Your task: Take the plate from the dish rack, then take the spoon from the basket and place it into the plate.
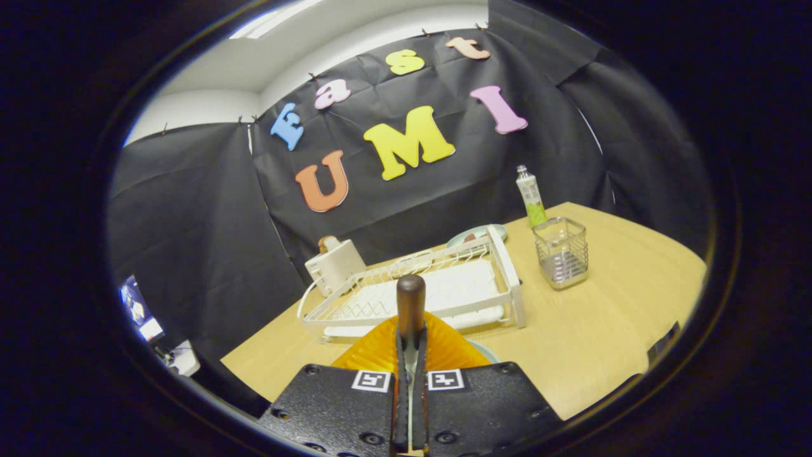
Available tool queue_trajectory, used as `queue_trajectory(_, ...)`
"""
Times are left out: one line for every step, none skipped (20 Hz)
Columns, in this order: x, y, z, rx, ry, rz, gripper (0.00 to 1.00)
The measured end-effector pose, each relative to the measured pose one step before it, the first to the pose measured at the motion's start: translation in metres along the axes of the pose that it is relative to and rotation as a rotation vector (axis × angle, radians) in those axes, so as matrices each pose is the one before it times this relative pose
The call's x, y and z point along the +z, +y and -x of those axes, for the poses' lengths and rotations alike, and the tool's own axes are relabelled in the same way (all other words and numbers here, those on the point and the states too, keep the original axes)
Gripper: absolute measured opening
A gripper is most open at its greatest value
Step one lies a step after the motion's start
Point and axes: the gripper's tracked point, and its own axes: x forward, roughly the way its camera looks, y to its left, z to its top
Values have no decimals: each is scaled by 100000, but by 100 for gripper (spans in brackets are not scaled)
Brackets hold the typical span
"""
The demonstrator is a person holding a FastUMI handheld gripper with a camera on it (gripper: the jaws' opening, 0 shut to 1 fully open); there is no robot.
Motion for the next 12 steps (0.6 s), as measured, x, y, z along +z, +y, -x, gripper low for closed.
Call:
queue_trajectory(-847, 43, -266, 1170, 1522, -2834, 8)
queue_trajectory(-527, 61, -243, 1275, 1466, -2505, 8)
queue_trajectory(-529, -41, -256, 1293, 1447, -2056, 8)
queue_trajectory(-463, -141, -218, 430, 1783, -1309, 8)
queue_trajectory(-474, -462, -142, -249, 1911, -539, 8)
queue_trajectory(3, 27, -221, 631, -139, -810, 8)
queue_trajectory(133, -508, 95, -2508, -161, 1665, 9)
queue_trajectory(264, -648, 130, -2539, -794, 2499, 15)
queue_trajectory(232, -555, 171, -2089, -997, 1519, 18)
queue_trajectory(323, -456, 210, -1300, -1074, 400, 25)
queue_trajectory(418, -601, 180, -1544, -1363, -260, 31)
queue_trajectory(343, -558, 77, -1413, -923, -405, 38)
